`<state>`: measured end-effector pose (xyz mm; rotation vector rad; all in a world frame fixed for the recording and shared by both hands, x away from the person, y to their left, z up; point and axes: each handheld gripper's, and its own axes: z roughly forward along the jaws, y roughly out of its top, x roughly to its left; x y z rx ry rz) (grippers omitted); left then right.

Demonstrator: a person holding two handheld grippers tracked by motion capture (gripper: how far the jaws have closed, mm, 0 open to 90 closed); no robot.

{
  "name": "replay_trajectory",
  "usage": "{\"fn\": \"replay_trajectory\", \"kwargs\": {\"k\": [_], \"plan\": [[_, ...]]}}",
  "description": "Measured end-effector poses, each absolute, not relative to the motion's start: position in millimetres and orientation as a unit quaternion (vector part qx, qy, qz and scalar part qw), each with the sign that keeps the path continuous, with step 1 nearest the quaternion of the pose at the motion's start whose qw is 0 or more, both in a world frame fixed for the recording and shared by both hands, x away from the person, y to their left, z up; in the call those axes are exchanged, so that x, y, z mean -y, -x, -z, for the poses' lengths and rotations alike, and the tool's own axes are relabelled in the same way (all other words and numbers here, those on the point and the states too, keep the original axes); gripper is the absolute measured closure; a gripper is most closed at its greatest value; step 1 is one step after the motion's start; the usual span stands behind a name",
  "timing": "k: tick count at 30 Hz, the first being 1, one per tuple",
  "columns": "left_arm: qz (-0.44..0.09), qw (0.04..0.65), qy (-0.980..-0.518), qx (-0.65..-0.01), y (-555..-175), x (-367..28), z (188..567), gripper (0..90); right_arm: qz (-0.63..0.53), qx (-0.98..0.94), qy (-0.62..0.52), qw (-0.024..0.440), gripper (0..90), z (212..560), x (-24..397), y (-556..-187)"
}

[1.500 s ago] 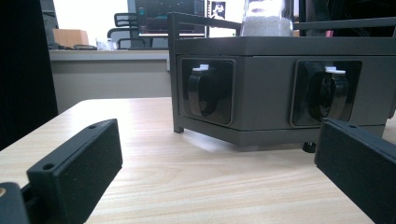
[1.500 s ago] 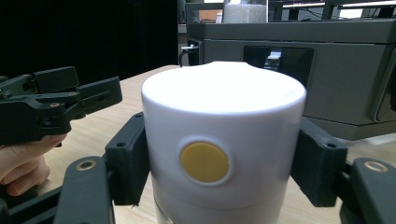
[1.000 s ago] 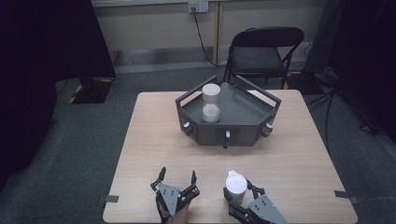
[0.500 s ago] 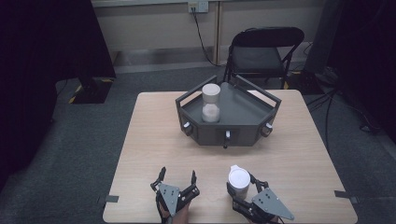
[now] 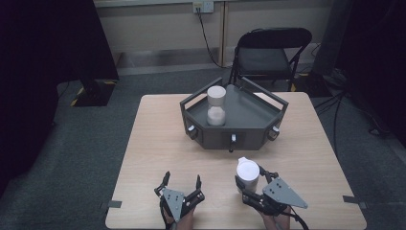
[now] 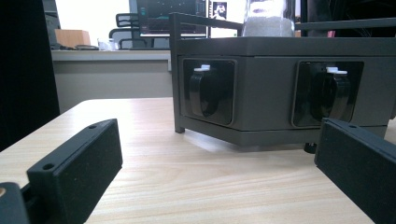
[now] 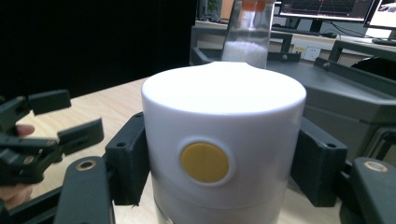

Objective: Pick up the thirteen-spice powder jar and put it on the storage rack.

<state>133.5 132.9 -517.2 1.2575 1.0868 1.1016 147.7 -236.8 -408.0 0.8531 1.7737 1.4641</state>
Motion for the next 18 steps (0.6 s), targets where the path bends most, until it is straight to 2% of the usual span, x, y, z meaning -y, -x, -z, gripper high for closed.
{"fn": "replay_trajectory", "kwargs": {"k": [5,18], "plan": [[-0.464,0.542,-0.530,-0.458,-134,-133,517,0.2,-0.573,-0.674,-0.330,0.330,30.2,397,244,-160],[-0.464,0.542,-0.530,-0.458,-134,-133,517,0.2,-0.562,-0.664,-0.335,0.362,30.2,353,247,-190]]}}
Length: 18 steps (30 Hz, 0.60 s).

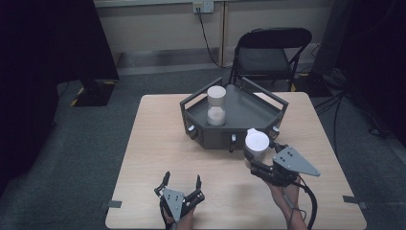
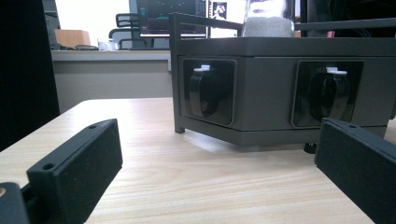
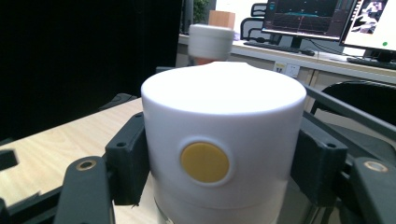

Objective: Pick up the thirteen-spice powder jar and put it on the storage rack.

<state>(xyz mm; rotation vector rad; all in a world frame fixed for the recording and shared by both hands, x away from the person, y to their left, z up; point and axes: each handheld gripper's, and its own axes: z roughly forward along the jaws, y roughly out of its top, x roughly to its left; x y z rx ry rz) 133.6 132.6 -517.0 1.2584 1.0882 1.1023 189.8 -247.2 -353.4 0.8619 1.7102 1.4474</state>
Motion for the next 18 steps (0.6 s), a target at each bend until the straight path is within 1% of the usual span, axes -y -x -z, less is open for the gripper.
{"fn": "replay_trajectory", "kwargs": {"k": [6,18], "plan": [[-0.465,0.541,-0.530,-0.458,-134,-132,517,0.2,-0.558,-0.665,-0.337,0.364,30.3,342,243,-203],[-0.465,0.542,-0.529,-0.459,-133,-132,517,0.2,-0.537,-0.651,-0.360,0.398,30.2,324,220,-241]]}}
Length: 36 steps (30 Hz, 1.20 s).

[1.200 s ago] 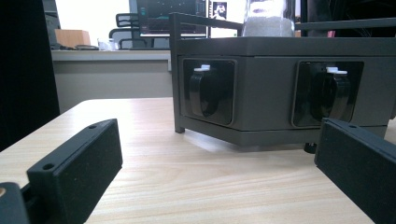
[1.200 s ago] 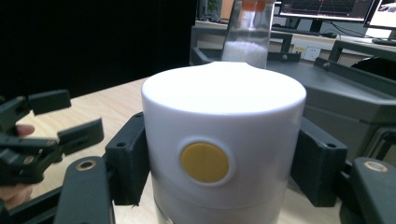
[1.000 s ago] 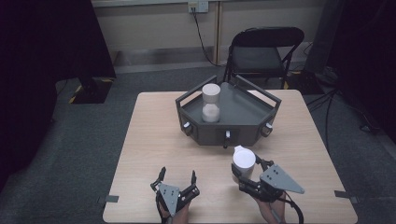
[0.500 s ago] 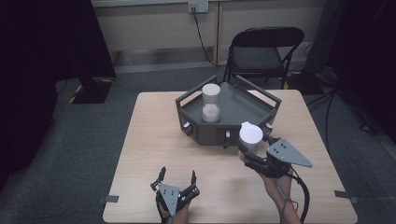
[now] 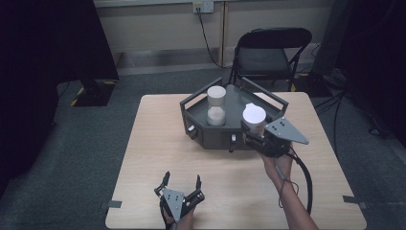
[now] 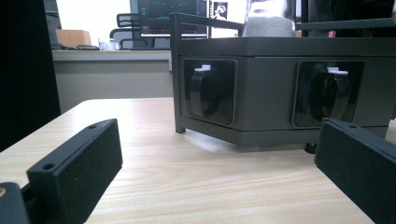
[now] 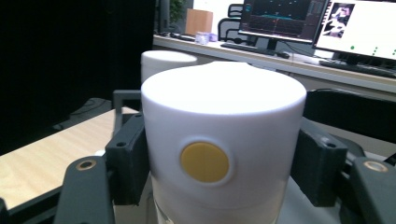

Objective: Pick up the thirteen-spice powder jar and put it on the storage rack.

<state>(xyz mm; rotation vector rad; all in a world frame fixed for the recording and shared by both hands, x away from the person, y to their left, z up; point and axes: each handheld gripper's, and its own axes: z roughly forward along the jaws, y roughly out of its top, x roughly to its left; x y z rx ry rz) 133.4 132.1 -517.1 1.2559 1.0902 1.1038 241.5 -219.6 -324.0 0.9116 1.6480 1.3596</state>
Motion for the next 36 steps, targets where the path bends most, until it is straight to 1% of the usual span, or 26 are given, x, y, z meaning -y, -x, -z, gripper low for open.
{"fn": "replay_trajectory", "kwargs": {"k": [13,15,24,29,36], "plan": [[-0.465,0.542,-0.529,-0.459,-133,-132,517,0.2,-0.524,-0.632,-0.386,0.421,30.2,307,195,-285],[-0.465,0.542,-0.529,-0.459,-134,-132,517,0.2,-0.514,-0.629,-0.393,0.431,30.2,308,190,-291],[-0.465,0.540,-0.529,-0.460,-134,-132,517,0.4,-0.508,-0.621,-0.431,0.413,30.2,318,192,-318],[-0.465,0.541,-0.529,-0.459,-134,-132,517,0.5,-0.511,-0.616,-0.437,0.410,30.2,322,190,-322],[-0.465,0.541,-0.529,-0.459,-134,-132,517,0.4,-0.517,-0.611,-0.451,0.394,30.2,329,192,-325]]}}
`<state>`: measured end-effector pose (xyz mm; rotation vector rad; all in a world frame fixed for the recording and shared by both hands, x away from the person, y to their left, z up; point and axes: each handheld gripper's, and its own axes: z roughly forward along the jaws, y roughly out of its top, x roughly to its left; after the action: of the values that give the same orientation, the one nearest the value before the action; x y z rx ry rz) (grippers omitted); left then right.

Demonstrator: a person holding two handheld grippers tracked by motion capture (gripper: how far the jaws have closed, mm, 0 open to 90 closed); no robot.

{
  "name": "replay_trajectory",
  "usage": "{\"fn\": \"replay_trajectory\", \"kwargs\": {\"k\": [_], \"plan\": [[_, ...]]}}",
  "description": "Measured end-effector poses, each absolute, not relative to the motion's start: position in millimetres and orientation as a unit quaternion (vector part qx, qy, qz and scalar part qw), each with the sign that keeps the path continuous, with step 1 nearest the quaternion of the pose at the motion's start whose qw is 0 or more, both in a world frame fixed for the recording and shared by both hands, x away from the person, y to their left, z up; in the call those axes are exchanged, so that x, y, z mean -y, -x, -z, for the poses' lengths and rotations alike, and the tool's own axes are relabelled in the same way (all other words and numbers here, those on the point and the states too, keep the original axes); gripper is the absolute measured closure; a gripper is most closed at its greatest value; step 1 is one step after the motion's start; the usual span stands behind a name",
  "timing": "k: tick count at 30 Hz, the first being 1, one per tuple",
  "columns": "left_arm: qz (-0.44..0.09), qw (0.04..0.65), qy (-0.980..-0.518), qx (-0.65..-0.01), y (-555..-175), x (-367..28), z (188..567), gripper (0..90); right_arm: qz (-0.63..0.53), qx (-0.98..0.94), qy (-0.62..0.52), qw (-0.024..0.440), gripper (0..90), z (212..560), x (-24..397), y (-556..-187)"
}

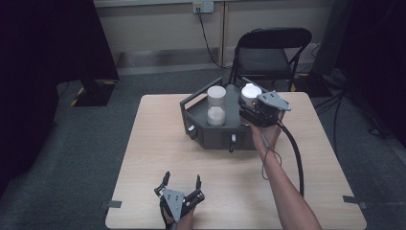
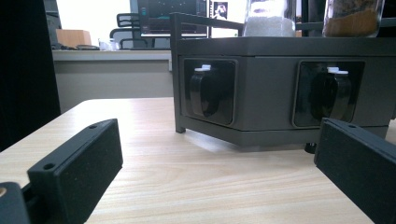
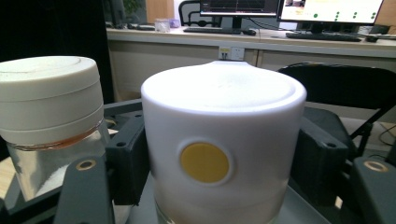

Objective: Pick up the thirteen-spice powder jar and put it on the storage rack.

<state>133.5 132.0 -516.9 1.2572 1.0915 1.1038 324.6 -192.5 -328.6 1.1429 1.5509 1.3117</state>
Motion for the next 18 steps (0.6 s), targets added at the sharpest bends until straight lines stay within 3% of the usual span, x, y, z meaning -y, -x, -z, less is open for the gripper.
{"fn": "replay_trajectory", "kwargs": {"k": [18], "plan": [[-0.465,0.541,-0.529,-0.460,-133,-132,517,0.5,-0.514,-0.604,-0.462,0.396,30.0,340,196,-325]]}}
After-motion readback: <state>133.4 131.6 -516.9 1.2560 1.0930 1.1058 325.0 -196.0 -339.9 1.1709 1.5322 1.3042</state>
